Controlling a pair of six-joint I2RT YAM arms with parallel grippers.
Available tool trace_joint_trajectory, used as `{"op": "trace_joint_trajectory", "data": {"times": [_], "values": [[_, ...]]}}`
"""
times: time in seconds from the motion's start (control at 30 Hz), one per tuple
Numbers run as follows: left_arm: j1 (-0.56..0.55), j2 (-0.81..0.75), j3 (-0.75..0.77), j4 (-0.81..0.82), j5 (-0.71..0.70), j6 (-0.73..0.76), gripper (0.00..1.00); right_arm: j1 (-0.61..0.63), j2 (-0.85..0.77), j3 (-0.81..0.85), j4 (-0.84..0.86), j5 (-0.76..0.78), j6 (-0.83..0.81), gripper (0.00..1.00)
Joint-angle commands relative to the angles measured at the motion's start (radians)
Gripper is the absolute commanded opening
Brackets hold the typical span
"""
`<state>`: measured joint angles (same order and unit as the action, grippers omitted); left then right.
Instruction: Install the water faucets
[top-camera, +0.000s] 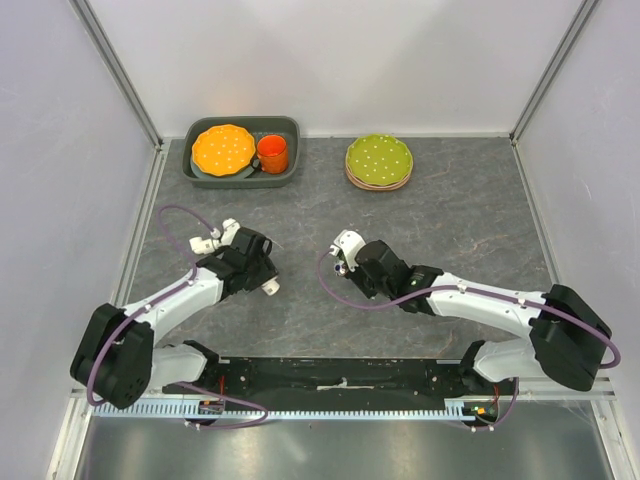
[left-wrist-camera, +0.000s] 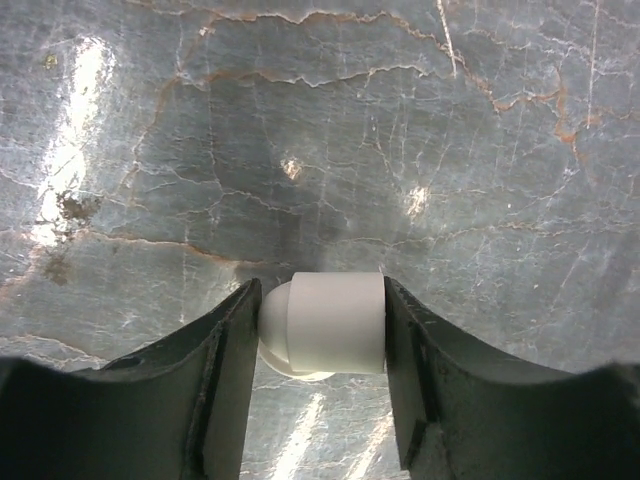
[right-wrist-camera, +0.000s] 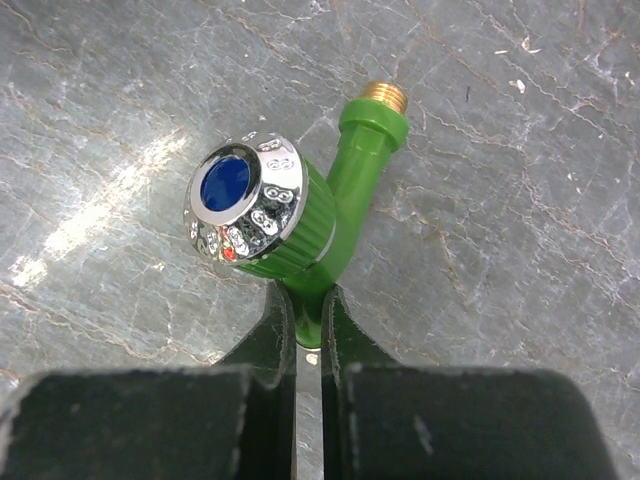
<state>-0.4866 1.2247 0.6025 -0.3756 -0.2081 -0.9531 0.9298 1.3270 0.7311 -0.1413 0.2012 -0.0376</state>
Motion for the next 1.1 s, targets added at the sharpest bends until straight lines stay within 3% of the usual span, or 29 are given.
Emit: {"op": "trace_joint_trajectory", "data": {"times": [0.0,0.17,0.27,0.43,0.67,0.93,1.07], "values": [[-0.004,-0.010,0.016,0.072,-0.056,-0.081,0.64,-0.008,-0.061,-0.019,0.100,-0.060,0.008,0.00],[-0.004,-0.119,0.013,0.098,-0.059,-0.030,0.88,-0.016,-0.078,-0.035,0.127,-0.117,0.011,0.00],[-0.004,-0.207,0.016,0.107,-0.042,0.045,0.96,-0.025,-0.098,-0.047,0.134,-0.160,0.018,0.00],[-0.004,-0.361,0.000,0.217,0.100,0.264,0.98,-0.054,-0.160,-0.082,0.209,-0.284,0.031,0.00],[-0.030,-0.433,0.051,0.305,0.545,0.525,1.00,-0.104,-0.235,-0.130,0.295,-0.509,0.062,0.00],[-0.194,-0.435,0.065,0.355,0.572,0.715,1.00,-0.126,-0.250,-0.144,0.332,-0.626,0.079,0.00],[-0.315,-0.409,0.071,0.372,0.512,0.812,1.00,-0.129,-0.242,-0.142,0.339,-0.655,0.085,0.00]]}}
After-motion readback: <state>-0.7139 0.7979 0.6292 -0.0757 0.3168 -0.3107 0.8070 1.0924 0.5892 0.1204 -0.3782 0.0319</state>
